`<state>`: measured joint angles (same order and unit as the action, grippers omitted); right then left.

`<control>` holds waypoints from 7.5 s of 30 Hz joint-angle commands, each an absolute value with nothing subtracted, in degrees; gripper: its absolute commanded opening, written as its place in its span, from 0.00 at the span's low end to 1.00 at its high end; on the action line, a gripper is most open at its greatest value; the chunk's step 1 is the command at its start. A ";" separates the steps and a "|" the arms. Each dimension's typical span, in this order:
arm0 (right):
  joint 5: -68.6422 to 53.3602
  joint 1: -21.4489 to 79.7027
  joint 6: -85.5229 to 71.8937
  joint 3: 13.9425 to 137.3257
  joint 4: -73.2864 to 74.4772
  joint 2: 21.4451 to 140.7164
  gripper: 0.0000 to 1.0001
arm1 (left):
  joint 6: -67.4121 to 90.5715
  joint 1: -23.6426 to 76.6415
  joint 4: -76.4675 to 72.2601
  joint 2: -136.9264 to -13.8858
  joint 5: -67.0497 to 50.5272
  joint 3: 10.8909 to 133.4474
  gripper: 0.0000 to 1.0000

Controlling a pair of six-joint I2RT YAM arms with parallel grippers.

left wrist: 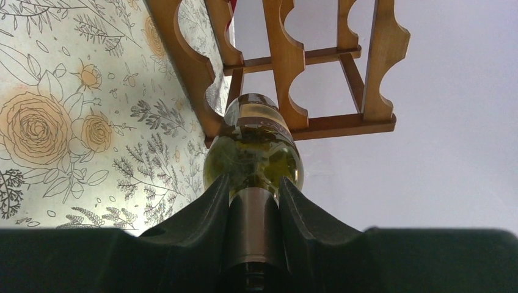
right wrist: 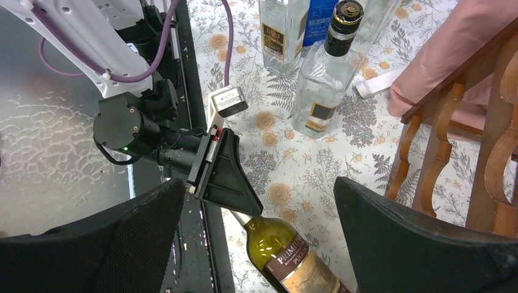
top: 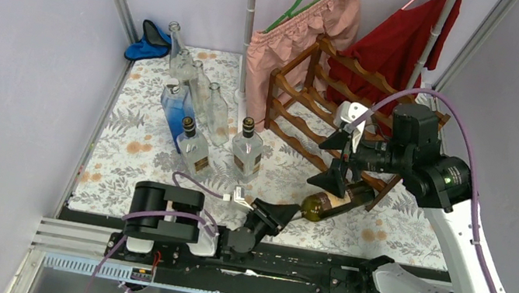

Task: Put the wine bottle on the wine rack
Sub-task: Place the wine bottle in the wine rack.

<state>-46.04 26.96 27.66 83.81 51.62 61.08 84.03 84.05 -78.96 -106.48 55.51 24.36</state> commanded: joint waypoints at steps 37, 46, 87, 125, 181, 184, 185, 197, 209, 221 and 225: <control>-47.68 26.72 30.28 85.49 57.22 58.21 1.00 | 84.88 83.06 -91.75 -123.15 69.42 46.73 0.00; -47.23 26.70 31.54 85.44 58.80 57.92 1.00 | 85.79 81.89 -91.67 -128.18 70.94 53.44 0.00; -47.70 26.72 34.87 85.69 62.48 60.68 1.00 | 94.41 77.54 -77.83 -141.50 75.84 75.91 0.00; -48.56 26.72 36.41 86.17 65.60 60.87 1.00 | 104.14 74.80 -60.49 -148.50 77.48 91.79 0.00; -45.10 26.65 34.24 81.50 62.19 57.57 1.00 | 111.68 74.59 -55.10 -147.40 61.63 85.46 0.65; -45.07 26.69 33.95 80.86 61.62 57.57 1.00 | 114.13 74.62 -52.73 -146.55 61.23 83.68 0.65; -44.71 26.71 33.87 80.57 61.26 57.57 1.00 | 114.32 74.69 -52.54 -146.52 61.14 83.42 0.63; -29.58 26.67 36.14 71.08 56.91 53.83 1.00 | 117.59 74.23 -47.65 -146.33 58.42 84.04 0.53; -21.96 26.70 37.09 64.76 55.64 49.99 1.00 | 115.62 72.39 -52.64 -148.28 53.18 84.47 0.42; -6.13 26.67 38.81 56.80 49.03 48.78 0.42 | 116.54 72.41 -52.55 -148.05 52.87 82.87 0.45; 0.35 26.72 40.29 53.30 44.79 49.58 0.17 | 116.82 72.42 -52.67 -148.10 52.99 82.77 0.45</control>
